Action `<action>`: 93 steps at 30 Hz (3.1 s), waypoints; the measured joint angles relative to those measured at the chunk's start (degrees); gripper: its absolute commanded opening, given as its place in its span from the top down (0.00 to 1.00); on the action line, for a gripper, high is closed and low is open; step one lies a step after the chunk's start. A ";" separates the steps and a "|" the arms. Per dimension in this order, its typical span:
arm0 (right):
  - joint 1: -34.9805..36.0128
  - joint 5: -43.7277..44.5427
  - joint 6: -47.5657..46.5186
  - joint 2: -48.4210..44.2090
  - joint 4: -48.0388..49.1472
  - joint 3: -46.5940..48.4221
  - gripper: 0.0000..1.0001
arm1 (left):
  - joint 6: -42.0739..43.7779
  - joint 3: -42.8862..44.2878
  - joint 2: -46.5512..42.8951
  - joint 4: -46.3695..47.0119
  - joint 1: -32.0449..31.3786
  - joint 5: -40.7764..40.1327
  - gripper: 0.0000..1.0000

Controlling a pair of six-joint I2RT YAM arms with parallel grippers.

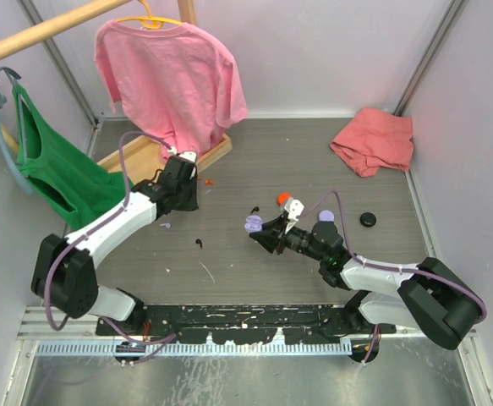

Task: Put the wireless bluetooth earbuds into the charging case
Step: Pick up the earbud from the center of the board, then place the earbud in the charging case.

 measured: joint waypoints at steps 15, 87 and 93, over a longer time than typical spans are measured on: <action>0.81 3.87 -1.42 0.07 5.66 0.00 0.99 | -4.33 -0.44 -17.59 0.63 -17.84 -9.53 1.00; 1.62 8.59 -6.21 -1.27 14.34 -1.64 0.99 | 4.81 -4.15 -8.74 32.96 -40.79 -24.65 1.00; 1.68 8.90 -6.21 -1.27 14.25 -2.08 0.99 | 5.81 -5.46 -8.79 34.67 -40.96 -25.14 1.00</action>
